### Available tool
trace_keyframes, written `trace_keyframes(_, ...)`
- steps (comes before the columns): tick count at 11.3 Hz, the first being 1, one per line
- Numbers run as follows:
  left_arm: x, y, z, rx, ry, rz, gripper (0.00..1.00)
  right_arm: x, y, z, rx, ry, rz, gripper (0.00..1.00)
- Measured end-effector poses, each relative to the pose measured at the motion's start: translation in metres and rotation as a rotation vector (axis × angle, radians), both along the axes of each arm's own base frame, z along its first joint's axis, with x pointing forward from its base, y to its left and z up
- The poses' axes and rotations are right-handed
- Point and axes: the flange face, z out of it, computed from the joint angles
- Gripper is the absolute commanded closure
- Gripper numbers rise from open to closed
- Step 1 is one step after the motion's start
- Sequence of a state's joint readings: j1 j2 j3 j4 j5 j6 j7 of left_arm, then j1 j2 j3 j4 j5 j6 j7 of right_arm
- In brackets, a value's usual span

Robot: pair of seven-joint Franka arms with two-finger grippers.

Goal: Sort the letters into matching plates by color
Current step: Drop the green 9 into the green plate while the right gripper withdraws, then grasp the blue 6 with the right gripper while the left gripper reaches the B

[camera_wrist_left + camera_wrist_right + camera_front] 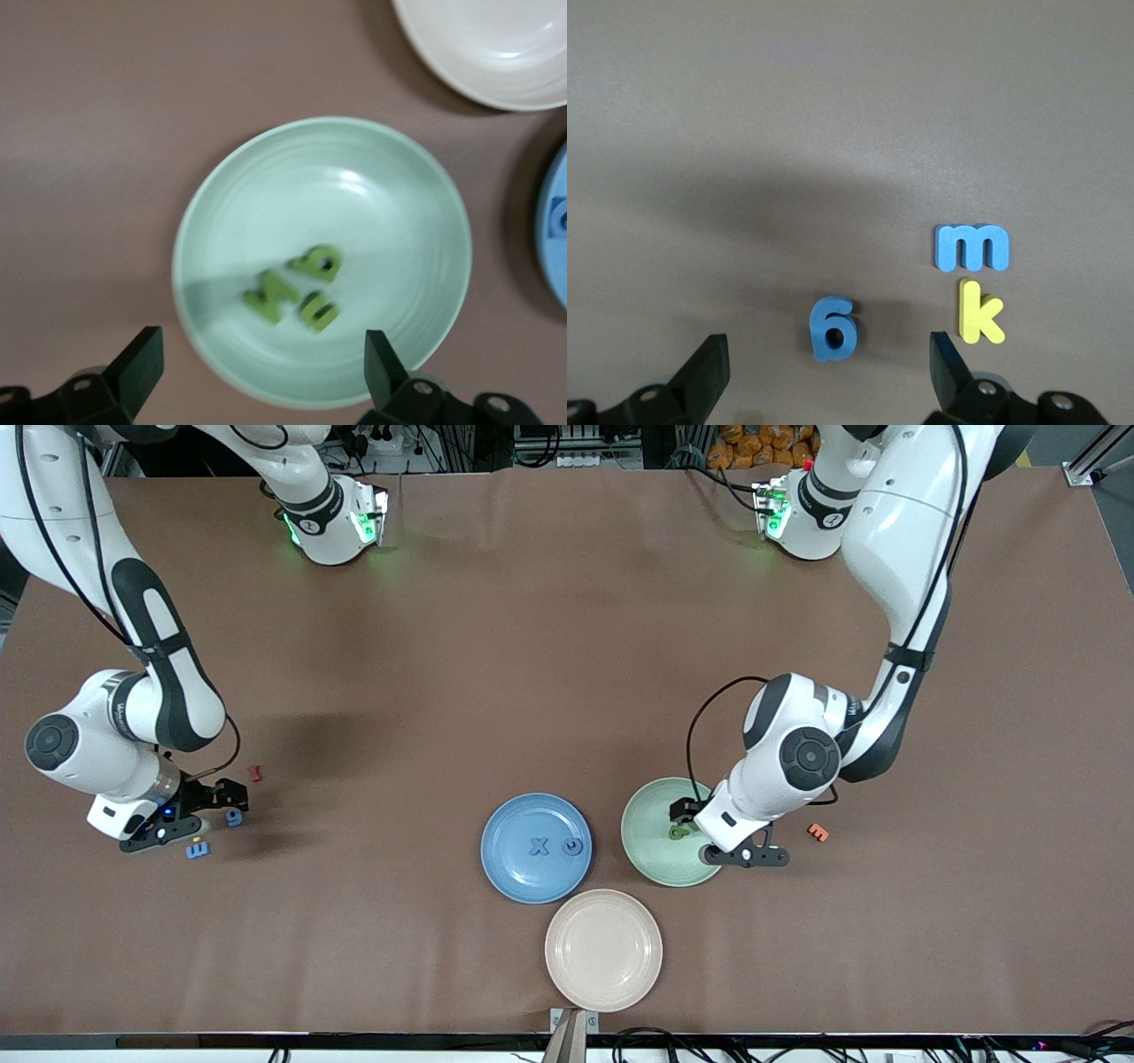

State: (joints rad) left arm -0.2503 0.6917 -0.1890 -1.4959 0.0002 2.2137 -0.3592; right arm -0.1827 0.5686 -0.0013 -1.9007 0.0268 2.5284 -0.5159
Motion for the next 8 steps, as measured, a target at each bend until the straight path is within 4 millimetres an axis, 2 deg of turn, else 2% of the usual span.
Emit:
trace_keyframes(3,-0.016,0.055,0.022,0.053,0.088,-0.006,0.00,-0.002,0.000,-0.011,-0.002,-0.010,0.000,0.00)
trace_keyframes(5,-0.036,0.094,0.015,0.073,0.127,-0.048,0.00,-0.005,0.002,-0.020,-0.006,-0.030,0.001,0.00)
trace_keyframes(6,-0.046,0.112,0.009,0.083,0.129,-0.066,0.00,-0.006,0.002,-0.024,-0.005,-0.028,0.001,0.10)
trace_keyframes(8,-0.067,0.157,-0.014,0.078,0.067,-0.119,0.00,-0.008,0.003,-0.028,-0.005,-0.025,0.001,0.39)
